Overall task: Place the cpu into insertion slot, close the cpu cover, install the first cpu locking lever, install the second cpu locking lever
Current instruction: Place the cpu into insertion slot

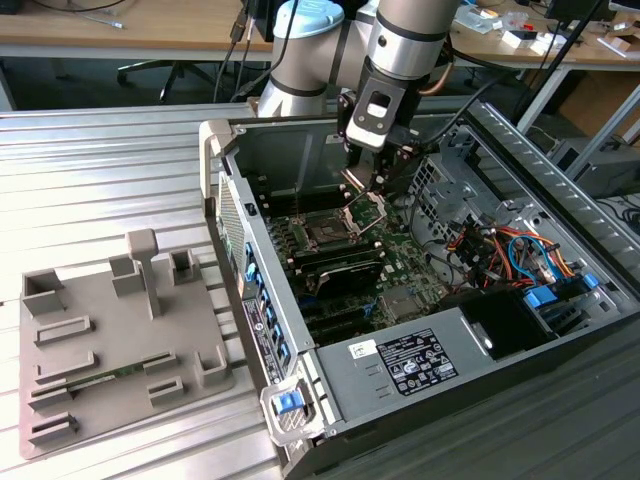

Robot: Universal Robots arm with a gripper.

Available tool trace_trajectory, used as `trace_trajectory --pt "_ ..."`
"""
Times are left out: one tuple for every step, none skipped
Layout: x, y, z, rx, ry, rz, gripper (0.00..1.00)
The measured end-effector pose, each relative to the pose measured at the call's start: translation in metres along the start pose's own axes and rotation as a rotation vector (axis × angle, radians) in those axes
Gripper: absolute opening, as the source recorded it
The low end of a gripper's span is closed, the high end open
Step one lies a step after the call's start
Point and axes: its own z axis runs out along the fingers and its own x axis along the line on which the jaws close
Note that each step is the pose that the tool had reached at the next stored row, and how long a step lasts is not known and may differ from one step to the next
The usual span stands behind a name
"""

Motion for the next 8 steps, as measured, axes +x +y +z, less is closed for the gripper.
trace_trajectory --pt "0.0000 0.0000 0.0000 -0.0001 -0.0002 0.002 0.55" --pt "0.0000 0.0000 0.0000 0.0000 -0.0004 0.004 0.55" --pt "0.0000 0.0000 0.0000 -0.0001 -0.0006 0.007 0.55" --pt "0.0000 0.0000 0.0000 -0.0002 -0.0008 0.009 0.55" --pt "0.0000 0.0000 0.0000 -0.0002 -0.0010 0.011 0.55" --pt "0.0000 0.0000 0.0000 -0.0003 -0.0013 0.014 0.55" --pt "0.0000 0.0000 0.0000 -0.0004 -0.0017 0.018 0.55" --pt "0.0000 0.0000 0.0001 -0.0005 -0.0019 0.021 0.55"
